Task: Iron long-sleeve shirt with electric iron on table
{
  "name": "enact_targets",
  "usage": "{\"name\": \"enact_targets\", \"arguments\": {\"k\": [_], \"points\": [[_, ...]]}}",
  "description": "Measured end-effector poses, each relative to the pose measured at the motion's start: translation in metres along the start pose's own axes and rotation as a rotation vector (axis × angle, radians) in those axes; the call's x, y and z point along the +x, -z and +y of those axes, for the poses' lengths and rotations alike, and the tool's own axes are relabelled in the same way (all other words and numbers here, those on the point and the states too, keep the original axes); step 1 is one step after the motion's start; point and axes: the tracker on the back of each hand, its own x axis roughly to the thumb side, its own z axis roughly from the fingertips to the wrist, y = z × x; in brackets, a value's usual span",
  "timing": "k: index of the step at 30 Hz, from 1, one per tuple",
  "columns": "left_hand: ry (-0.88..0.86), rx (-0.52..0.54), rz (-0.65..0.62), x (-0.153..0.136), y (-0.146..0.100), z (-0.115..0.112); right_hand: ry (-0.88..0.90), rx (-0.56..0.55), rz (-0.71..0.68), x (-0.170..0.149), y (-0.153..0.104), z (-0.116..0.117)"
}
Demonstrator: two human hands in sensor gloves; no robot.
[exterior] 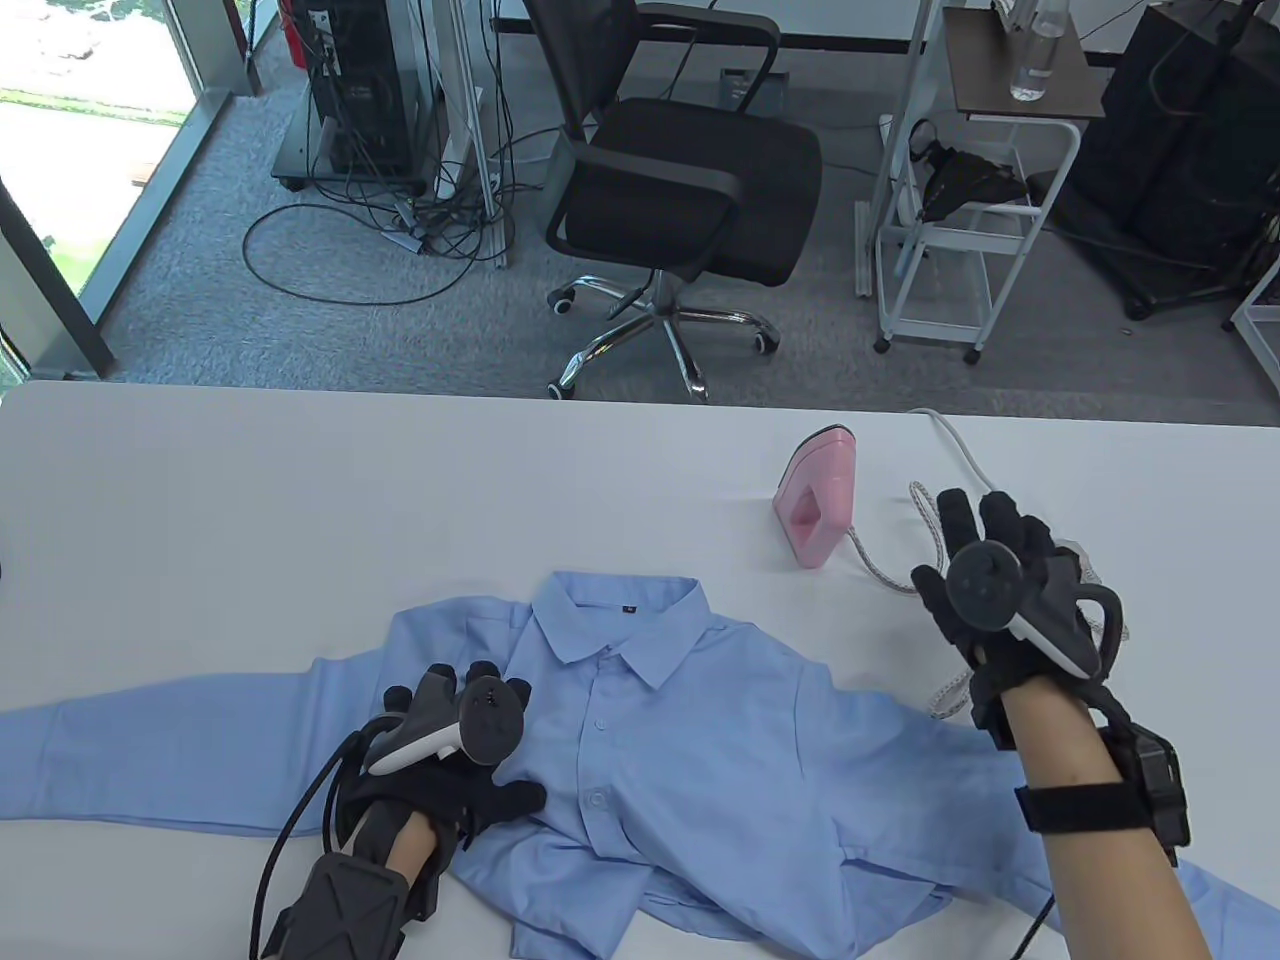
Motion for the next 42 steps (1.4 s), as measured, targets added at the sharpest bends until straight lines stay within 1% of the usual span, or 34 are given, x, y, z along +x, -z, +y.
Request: {"name": "enact_targets", "arguments": {"k": [3, 6, 9, 10, 13, 14, 15, 16, 17, 18, 19, 20, 23, 25, 28, 34, 42], "points": [[-0.004, 0.018, 0.007, 0.022, -0.009, 0.007, 0.034, -0.01, -0.079, 0.03, -0.044, -0.012], [-0.006, 0.027, 0.016, 0.045, -0.019, 0.006, 0.083, -0.004, -0.129, 0.057, -0.084, -0.01], [-0.039, -0.021, 0.019, 0.068, -0.032, -0.006, 0.115, 0.051, -0.15, 0.083, -0.12, 0.002], [-0.048, -0.014, 0.003, 0.073, -0.035, -0.01, 0.12, 0.064, -0.155, 0.091, -0.13, 0.007], [-0.032, 0.047, -0.043, 0.079, -0.04, -0.021, 0.097, 0.039, -0.18, 0.106, -0.145, 0.024], [-0.023, 0.049, -0.04, 0.077, -0.042, -0.023, 0.063, 0.009, -0.195, 0.11, -0.149, 0.037], [-0.031, 0.019, -0.014, 0.074, -0.044, -0.022, 0.023, -0.018, -0.223, 0.111, -0.15, 0.047], [-0.057, 0.005, -0.003, 0.071, -0.046, -0.02, -0.015, -0.003, -0.25, 0.113, -0.147, 0.051], [-0.088, 0.025, -0.005, 0.068, -0.049, -0.019, -0.061, 0.068, -0.255, 0.114, -0.144, 0.056], [-0.102, 0.05, -0.016, 0.065, -0.05, -0.018, -0.084, 0.094, -0.25, 0.113, -0.143, 0.058], [-0.126, 0.07, -0.035, 0.063, -0.05, -0.017, -0.095, 0.062, -0.257, 0.109, -0.141, 0.06], [-0.145, 0.056, -0.041, 0.061, -0.049, -0.017, -0.062, 0.035, -0.26, 0.106, -0.139, 0.061], [-0.152, 0.013, -0.045, 0.06, -0.044, -0.017, 0.049, 0.065, -0.269, 0.097, -0.135, 0.065], [-0.14, 0.02, -0.051, 0.061, -0.042, -0.016, 0.051, 0.048, -0.279, 0.092, -0.133, 0.066], [-0.124, 0.035, -0.063, 0.063, -0.039, -0.013, 0.078, 0.059, -0.271, 0.087, -0.129, 0.068], [-0.108, -0.012, -0.078, 0.066, -0.032, -0.017, 0.086, 0.072, -0.315, 0.092, -0.129, 0.068], [-0.108, -0.03, -0.088, 0.07, -0.029, -0.02, 0.104, 0.08, -0.324, 0.092, -0.131, 0.066]]}}
